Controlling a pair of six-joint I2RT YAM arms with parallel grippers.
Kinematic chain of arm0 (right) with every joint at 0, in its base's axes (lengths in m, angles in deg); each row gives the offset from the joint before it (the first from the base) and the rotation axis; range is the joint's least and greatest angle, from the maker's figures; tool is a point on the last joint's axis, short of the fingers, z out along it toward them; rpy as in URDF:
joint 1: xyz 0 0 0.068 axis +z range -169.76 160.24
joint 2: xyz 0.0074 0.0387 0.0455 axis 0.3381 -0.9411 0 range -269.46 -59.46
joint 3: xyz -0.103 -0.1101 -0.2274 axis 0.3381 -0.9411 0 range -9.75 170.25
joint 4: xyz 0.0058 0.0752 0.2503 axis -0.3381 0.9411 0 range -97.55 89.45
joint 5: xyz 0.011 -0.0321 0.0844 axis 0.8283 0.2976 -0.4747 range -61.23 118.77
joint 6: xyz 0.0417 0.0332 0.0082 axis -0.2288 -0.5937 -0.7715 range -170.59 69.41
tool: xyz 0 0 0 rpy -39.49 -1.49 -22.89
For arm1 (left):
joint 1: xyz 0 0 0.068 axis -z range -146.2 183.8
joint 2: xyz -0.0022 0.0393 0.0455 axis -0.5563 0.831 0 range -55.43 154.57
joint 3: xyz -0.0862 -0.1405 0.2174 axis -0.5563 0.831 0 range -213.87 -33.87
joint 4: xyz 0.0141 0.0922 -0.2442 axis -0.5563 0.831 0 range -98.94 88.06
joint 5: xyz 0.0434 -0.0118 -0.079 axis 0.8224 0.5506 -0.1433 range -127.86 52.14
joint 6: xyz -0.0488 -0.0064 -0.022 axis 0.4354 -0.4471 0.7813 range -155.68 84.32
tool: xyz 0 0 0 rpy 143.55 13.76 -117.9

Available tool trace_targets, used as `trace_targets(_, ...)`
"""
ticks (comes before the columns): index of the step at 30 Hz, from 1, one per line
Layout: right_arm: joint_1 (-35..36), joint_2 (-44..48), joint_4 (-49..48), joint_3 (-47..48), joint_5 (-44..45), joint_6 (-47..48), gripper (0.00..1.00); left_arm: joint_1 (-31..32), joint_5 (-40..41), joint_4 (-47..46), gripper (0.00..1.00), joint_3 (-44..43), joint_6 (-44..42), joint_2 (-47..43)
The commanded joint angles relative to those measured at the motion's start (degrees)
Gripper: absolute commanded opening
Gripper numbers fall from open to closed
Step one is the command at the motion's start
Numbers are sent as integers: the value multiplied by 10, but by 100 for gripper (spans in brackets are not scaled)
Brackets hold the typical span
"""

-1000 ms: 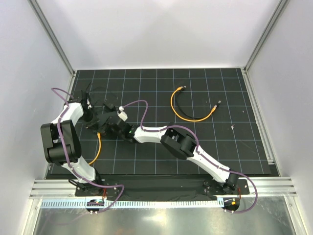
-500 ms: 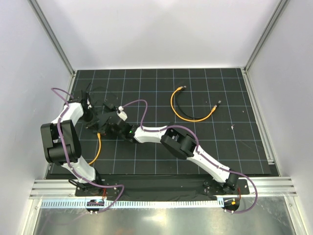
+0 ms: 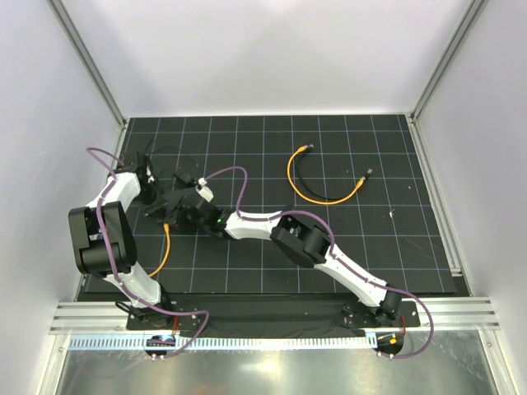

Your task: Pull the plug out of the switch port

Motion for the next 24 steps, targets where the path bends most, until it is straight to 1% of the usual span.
trace_targets(1, -4, -26, 28, -16, -5, 26, 41, 2, 1, 6, 10, -2, -9, 8)
trace_targets(5, -4, -30, 19, -23, -19, 32, 40, 2, 1, 6, 10, -4, -8, 8)
trace_targets(12, -4, -35, 22, -32, -23, 30, 34, 2, -1, 5, 10, -8, -8, 12)
trace_targets(20, -5, -40, 15, -26, -16, 10, 36, 2, -3, 5, 10, -4, -8, 10)
trace_targets(24, -7, -46, 36, -10, -15, 11, 36, 2, 0, 6, 10, -1, -8, 6)
